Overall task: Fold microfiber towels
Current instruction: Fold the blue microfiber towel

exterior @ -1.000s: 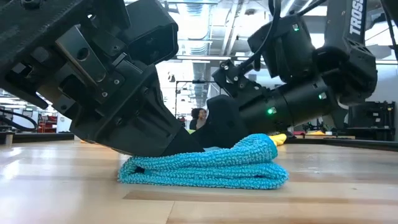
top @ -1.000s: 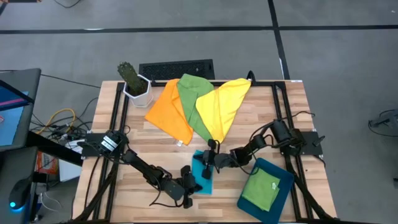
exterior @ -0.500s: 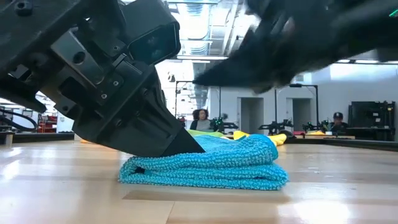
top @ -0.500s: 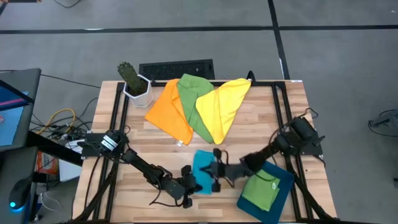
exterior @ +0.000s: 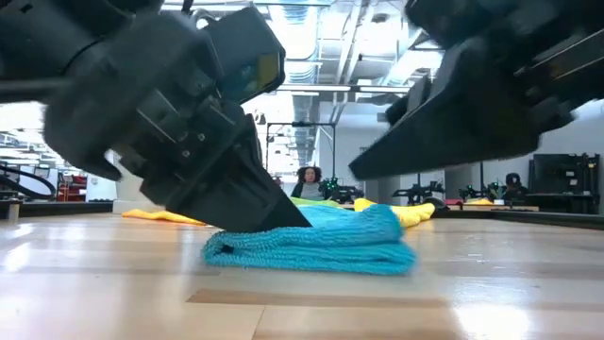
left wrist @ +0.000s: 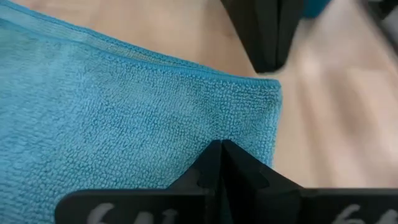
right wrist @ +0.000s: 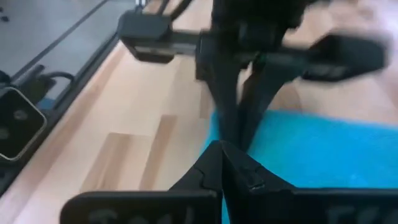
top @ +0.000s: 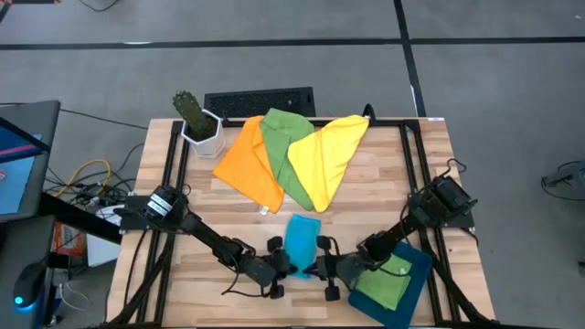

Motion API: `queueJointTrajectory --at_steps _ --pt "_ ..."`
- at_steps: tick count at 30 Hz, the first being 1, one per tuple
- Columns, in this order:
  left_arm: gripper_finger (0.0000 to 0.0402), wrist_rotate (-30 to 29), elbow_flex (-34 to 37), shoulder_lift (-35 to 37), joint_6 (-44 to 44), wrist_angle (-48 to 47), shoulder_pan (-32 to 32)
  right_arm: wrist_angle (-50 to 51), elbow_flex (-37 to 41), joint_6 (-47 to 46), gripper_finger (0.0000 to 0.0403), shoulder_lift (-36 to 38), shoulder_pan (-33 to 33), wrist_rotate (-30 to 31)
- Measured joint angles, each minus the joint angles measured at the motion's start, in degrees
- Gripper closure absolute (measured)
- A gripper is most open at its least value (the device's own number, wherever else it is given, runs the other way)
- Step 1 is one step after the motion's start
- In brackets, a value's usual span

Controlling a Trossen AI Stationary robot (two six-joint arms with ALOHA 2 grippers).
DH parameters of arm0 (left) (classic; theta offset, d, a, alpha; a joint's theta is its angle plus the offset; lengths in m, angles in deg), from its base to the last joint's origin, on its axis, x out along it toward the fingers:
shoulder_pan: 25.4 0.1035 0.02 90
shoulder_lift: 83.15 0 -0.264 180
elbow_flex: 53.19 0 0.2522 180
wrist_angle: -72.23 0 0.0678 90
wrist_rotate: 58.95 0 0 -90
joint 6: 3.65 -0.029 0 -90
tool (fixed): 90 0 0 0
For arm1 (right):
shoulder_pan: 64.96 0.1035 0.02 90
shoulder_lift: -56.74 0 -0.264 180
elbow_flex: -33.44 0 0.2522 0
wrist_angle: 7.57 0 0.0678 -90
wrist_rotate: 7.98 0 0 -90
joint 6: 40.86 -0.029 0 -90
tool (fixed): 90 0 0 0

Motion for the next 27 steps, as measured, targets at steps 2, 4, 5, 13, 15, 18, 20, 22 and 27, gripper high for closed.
queueJointTrajectory --at_steps 2,4,5,13,15,18,20,22,27 --pt "0.0395 -1.6 0.0 1.2 -0.2 -3.3 0.4 1.0 0.0 -0.8 0.0381 0.0 -1.1 -2.3" --pt "0.0395 -1.7 0.1 2.0 -0.2 -5.2 0.9 2.6 0.0 -1.3 0.0386 0.0 -2.1 -2.6" --pt "0.0395 -1.6 0.1 2.2 -0.3 -5.5 0.9 3.4 0.0 -1.6 0.0388 0.0 -2.5 -2.9" --pt "0.0395 -1.5 0.0 2.7 -0.9 -6.4 0.9 10.6 -0.2 -6.0 0.0376 -0.4 -4.5 -5.5" --pt "0.0395 -1.4 0.1 3.8 -0.8 -7.6 0.9 11.1 -0.2 -6.6 0.0377 -0.4 -4.7 -5.6" --pt "0.0395 -1.3 0.2 6.8 -0.8 -9.5 0.9 11.6 -0.2 -6.6 0.0383 -0.1 -4.7 -5.6" --pt "0.0395 -1.8 0.1 9.5 -1.0 -10.7 0.8 11.7 -0.2 -6.6 0.0386 -0.1 -4.5 -5.7" --pt "0.0395 -3.3 0.0 12.0 -1.3 -13.2 0.2 11.7 -0.2 -6.6 0.0385 -0.1 -4.1 -5.7" --pt "0.0395 -7.6 0.0 13.1 -2.5 -13.0 -1.7 16.3 -2.0 -5.6 0.0367 3.5 -3.4 -3.9"
